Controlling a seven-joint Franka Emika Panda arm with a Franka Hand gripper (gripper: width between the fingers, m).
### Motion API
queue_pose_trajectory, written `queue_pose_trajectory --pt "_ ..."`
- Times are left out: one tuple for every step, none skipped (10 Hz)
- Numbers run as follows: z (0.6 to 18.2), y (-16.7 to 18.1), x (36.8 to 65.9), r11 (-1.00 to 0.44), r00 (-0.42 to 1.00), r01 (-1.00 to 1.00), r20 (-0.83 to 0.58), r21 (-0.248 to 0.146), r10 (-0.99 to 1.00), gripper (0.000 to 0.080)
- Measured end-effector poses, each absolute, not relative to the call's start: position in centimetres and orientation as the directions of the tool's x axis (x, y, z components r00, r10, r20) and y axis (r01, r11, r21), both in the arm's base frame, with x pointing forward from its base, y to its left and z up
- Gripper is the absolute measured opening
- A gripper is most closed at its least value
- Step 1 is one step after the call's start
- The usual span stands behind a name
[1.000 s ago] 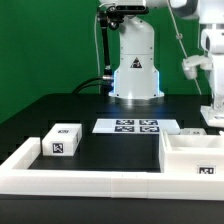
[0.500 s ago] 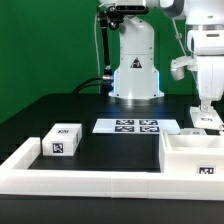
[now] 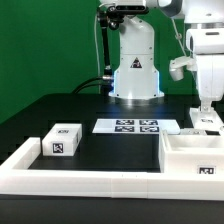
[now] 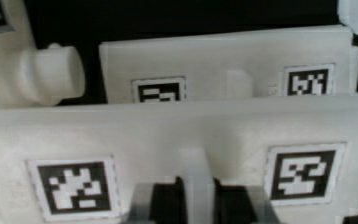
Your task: Assemble cabinet
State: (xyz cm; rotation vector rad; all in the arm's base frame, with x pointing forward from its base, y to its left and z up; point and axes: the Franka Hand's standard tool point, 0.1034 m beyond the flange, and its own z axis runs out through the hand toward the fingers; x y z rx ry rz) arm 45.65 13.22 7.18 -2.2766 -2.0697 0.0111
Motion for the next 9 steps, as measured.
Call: queue_pose_trajectory --pt "7.1 13.2 45.6 -0.094 0.096 0.994 0.038 -0.053 0.995 0.0061" --pt "7.1 13.2 45.6 -0.094 0.096 0.994 0.038 -0.055 0.995 0.0061" --pt "6.9 13.0 45.6 -0.084 0.087 0.995 0.039 -0.057 0.995 0.0061" --pt "6.6 12.5 45.6 -0.082 0.084 0.995 0.039 -0.062 0.996 0.0061" --pt "6.7 12.3 45.8 -0.087 0.089 0.994 0.039 -0.059 0.995 0.0061" --pt "6.8 12.2 46.0 -0.088 0.09 0.994 0.039 -0.058 0.995 0.0061" --pt "6.8 12.2 46.2 -0.09 0.092 0.994 0.041 -0.056 0.995 0.0061" --pt "6.8 12.2 46.4 -0.091 0.093 0.994 0.043 -0.055 0.995 0.0061" --pt "6.8 12.3 46.5 -0.101 0.103 0.993 0.043 -0.055 0.994 0.0061"
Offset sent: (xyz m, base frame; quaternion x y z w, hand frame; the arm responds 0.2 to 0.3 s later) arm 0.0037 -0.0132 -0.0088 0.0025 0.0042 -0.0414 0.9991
